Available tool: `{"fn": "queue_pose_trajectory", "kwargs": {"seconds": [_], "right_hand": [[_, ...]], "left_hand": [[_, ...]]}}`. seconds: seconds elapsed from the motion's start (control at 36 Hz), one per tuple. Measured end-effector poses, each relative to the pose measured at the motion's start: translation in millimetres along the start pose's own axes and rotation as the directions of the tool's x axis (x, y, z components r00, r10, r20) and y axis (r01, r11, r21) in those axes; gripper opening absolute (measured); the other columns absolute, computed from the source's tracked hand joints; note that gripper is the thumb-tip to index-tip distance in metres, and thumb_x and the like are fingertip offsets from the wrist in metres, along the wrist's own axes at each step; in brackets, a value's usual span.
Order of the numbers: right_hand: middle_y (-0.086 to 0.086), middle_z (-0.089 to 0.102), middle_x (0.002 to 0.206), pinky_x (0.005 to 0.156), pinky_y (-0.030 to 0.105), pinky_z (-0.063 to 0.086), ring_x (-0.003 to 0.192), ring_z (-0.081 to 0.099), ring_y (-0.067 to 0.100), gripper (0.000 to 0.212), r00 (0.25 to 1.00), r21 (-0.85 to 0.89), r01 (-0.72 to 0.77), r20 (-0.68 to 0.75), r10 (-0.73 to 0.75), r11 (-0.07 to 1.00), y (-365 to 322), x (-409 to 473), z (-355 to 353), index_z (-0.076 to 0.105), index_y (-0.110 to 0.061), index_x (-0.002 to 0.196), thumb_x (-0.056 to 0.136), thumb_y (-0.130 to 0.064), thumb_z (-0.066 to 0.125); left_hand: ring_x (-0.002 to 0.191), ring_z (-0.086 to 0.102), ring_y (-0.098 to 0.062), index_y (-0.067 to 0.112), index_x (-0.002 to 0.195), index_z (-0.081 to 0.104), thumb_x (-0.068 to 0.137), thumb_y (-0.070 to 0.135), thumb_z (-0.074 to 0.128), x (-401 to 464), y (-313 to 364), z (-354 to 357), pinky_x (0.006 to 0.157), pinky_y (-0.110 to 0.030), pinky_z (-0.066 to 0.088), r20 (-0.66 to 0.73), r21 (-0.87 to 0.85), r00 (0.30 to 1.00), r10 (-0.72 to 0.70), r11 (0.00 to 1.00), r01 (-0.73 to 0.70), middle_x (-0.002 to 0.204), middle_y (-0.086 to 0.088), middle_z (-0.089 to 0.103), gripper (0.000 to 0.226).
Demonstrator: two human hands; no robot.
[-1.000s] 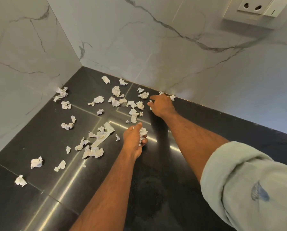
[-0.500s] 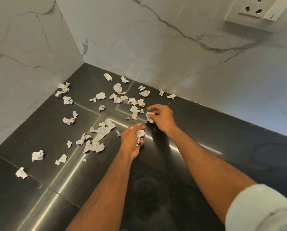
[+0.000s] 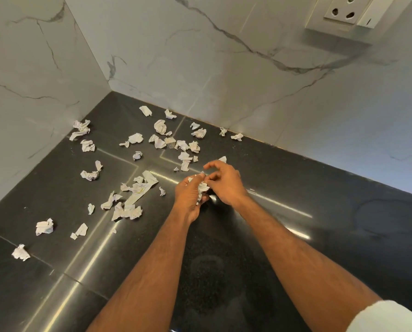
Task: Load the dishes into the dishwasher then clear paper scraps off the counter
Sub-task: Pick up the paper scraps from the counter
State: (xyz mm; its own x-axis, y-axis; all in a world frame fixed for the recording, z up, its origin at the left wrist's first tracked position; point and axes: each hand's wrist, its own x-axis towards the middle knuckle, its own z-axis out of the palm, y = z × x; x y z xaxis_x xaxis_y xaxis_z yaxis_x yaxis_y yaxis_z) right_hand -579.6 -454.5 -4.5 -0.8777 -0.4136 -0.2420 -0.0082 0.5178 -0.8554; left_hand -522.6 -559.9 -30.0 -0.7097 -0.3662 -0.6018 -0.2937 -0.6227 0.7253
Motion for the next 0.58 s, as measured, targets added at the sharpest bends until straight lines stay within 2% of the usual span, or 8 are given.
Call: {"fn": "queue_pose_trajectory", "kwargs": {"seconds": [0.08, 0.14, 0.22, 0.31, 0.39, 0.47, 0.53, 0.58], "right_hand": [[-0.009, 0.068, 0.078, 0.066, 0.026, 0.057, 0.072, 0.067, 0.003, 0.035, 0.994, -0.181, 0.035, -0.096, -0.053, 0.983, -2.5, 6.2, -0.4, 0.062, -0.028, 0.101, 0.076, -0.025, 0.086], [-0.009, 0.066, 0.084, 0.066, 0.025, 0.052, 0.078, 0.063, 0.007, 0.040, 0.993, -0.195, 0.028, -0.104, -0.049, 0.980, -4.2, 15.1, -6.2, 0.064, -0.026, 0.096, 0.068, -0.033, 0.091], [-0.002, 0.062, 0.113, 0.084, 0.025, 0.046, 0.102, 0.059, 0.014, 0.030, 0.988, -0.285, 0.040, -0.130, -0.080, 0.958, -3.6, 32.4, -16.7, 0.068, -0.024, 0.111, 0.083, -0.026, 0.080], [0.006, 0.052, 0.140, 0.109, 0.036, 0.040, 0.129, 0.048, 0.025, 0.043, 0.996, -0.520, 0.068, -0.018, -0.091, 0.851, 5.9, 46.5, -23.8, 0.058, -0.022, 0.137, 0.096, -0.012, 0.061], [0.008, 0.056, 0.133, 0.105, 0.040, 0.045, 0.123, 0.049, 0.028, 0.042, 0.990, -0.736, 0.139, 0.119, -0.076, 0.662, 11.5, 47.3, -27.3, 0.060, -0.021, 0.136, 0.096, -0.008, 0.058], [0.008, 0.064, 0.116, 0.093, 0.036, 0.052, 0.106, 0.061, 0.027, 0.030, 0.995, -0.714, 0.095, 0.082, -0.052, 0.694, 10.0, 45.6, -26.7, 0.071, -0.019, 0.118, 0.095, -0.004, 0.058], [0.002, 0.069, 0.104, 0.090, 0.034, 0.053, 0.096, 0.064, 0.018, 0.028, 1.000, -0.526, 0.014, 0.007, -0.012, 0.850, 8.5, 43.5, -23.5, 0.070, -0.023, 0.114, 0.092, -0.006, 0.066], [-0.007, 0.067, 0.091, 0.088, 0.029, 0.050, 0.087, 0.063, 0.006, 0.039, 1.000, -0.304, -0.002, -0.011, -0.001, 0.953, 3.8, 38.6, -18.0, 0.063, -0.024, 0.124, 0.089, -0.009, 0.072]], "left_hand": [[0.054, 0.058, -0.014, 0.006, 0.089, 0.064, 0.092, 0.008, 0.066, 3.6, 4.5, -4.2, 0.041, -0.023, 0.037, -0.025, -0.002, 0.999, 0.022, 1.000, -0.022, 0.074, -0.012, 0.066, 0.004], [0.050, 0.054, -0.013, 0.007, 0.083, 0.061, 0.093, 0.005, 0.063, 6.7, 7.2, -8.3, 0.039, -0.022, 0.034, -0.046, -0.021, 0.998, 0.035, 0.999, -0.036, 0.070, -0.011, 0.062, 0.010], [0.050, 0.051, -0.014, 0.009, 0.082, 0.059, 0.093, 0.004, 0.062, 10.2, 10.9, -15.2, 0.038, -0.020, 0.032, -0.084, -0.039, 0.996, 0.040, 0.998, -0.043, 0.068, -0.010, 0.059, 0.013], [0.050, 0.049, -0.014, 0.009, 0.082, 0.058, 0.094, 0.004, 0.062, 11.2, 13.8, -21.5, 0.038, -0.020, 0.032, -0.104, -0.056, 0.994, 0.040, 0.997, -0.046, 0.067, -0.009, 0.058, 0.014], [0.049, 0.050, -0.013, 0.009, 0.083, 0.058, 0.094, 0.004, 0.063, 9.1, 15.1, -27.9, 0.038, -0.020, 0.032, -0.107, -0.066, 0.994, 0.038, 0.997, -0.045, 0.068, -0.009, 0.058, 0.013], [0.050, 0.050, -0.013, 0.008, 0.084, 0.058, 0.093, 0.005, 0.063, 7.8, 14.4, -31.7, 0.038, -0.020, 0.032, -0.101, -0.075, 0.994, 0.044, 0.996, -0.052, 0.069, -0.010, 0.058, 0.012], [0.050, 0.049, -0.014, 0.008, 0.083, 0.058, 0.093, 0.004, 0.063, 6.7, 13.2, -32.6, 0.039, -0.020, 0.031, -0.100, -0.084, 0.994, 0.048, 0.995, -0.057, 0.068, -0.010, 0.058, 0.012], [0.051, 0.050, -0.014, 0.008, 0.083, 0.058, 0.093, 0.004, 0.063, 4.7, 12.2, -31.8, 0.039, -0.021, 0.031, -0.095, -0.082, 0.994, 0.051, 0.995, -0.059, 0.067, -0.010, 0.059, 0.013]]}}
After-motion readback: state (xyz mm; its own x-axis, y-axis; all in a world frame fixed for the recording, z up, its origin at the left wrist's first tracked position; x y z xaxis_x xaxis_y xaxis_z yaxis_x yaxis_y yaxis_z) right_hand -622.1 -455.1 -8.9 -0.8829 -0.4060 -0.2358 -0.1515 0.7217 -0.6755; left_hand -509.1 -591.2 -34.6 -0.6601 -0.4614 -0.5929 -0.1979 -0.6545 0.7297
